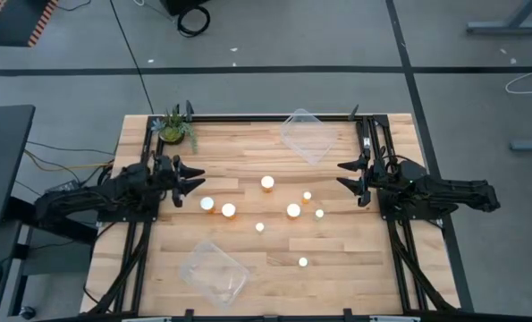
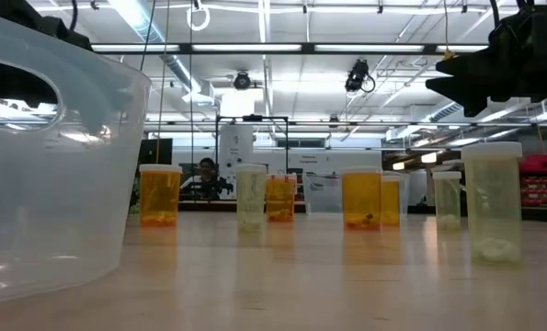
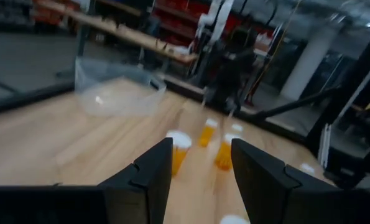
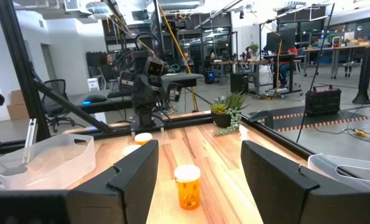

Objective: Pick and place medicine bottles into bin by pill shape (circle, oval)
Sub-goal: Put the orange capsule bottle into the bottom transparent bin

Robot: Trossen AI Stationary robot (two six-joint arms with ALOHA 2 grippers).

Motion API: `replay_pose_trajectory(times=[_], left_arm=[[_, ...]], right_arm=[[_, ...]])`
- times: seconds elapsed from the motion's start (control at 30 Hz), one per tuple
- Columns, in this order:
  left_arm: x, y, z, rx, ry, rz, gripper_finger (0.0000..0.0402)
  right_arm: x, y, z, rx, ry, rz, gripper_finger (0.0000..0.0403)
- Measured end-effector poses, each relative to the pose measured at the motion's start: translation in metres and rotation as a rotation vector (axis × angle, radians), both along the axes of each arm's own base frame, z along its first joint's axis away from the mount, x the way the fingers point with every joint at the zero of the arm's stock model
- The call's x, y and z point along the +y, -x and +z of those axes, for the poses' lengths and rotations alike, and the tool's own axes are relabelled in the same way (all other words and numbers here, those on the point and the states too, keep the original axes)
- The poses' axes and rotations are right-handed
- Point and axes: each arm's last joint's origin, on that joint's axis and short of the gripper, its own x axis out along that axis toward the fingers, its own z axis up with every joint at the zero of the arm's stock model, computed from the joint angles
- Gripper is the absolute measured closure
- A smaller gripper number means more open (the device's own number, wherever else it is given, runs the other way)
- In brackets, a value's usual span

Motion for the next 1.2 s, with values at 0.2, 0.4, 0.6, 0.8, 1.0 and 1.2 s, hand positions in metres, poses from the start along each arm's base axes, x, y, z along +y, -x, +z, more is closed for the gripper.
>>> replay_pose_trajectory(times=[0.2, 0.4, 0.6, 0.8, 1.0, 1.2], left_arm=[[0.000, -0.008, 0.005, 0.096, 0.055, -0.064, 0.0230], [0.000, -0.017, 0.010, 0.220, 0.087, -0.111, 0.0230], [-0.005, -0.021, 0.014, 0.329, 0.116, -0.175, 0.0229], [-0.010, -0.021, 0.022, 0.425, 0.109, -0.164, 0.0221], [-0.012, -0.017, 0.033, 0.486, 0.102, -0.134, 0.0216], [-0.012, -0.016, 0.043, 0.490, 0.102, -0.131, 0.0216]], right_arm=[[0.000, 0.000, 0.000, 0.000, 0.000, 0.000, 0.0166], [0.000, 0.000, 0.000, 0.000, 0.000, 0.000, 0.0166], [0.000, 0.000, 0.000, 0.000, 0.000, 0.000, 0.0166], [0.000, 0.000, 0.000, 0.000, 0.000, 0.000, 0.0166], [0.000, 0.000, 0.000, 0.000, 0.000, 0.000, 0.0166], [0.000, 0.000, 0.000, 0.000, 0.000, 0.000, 0.0166]])
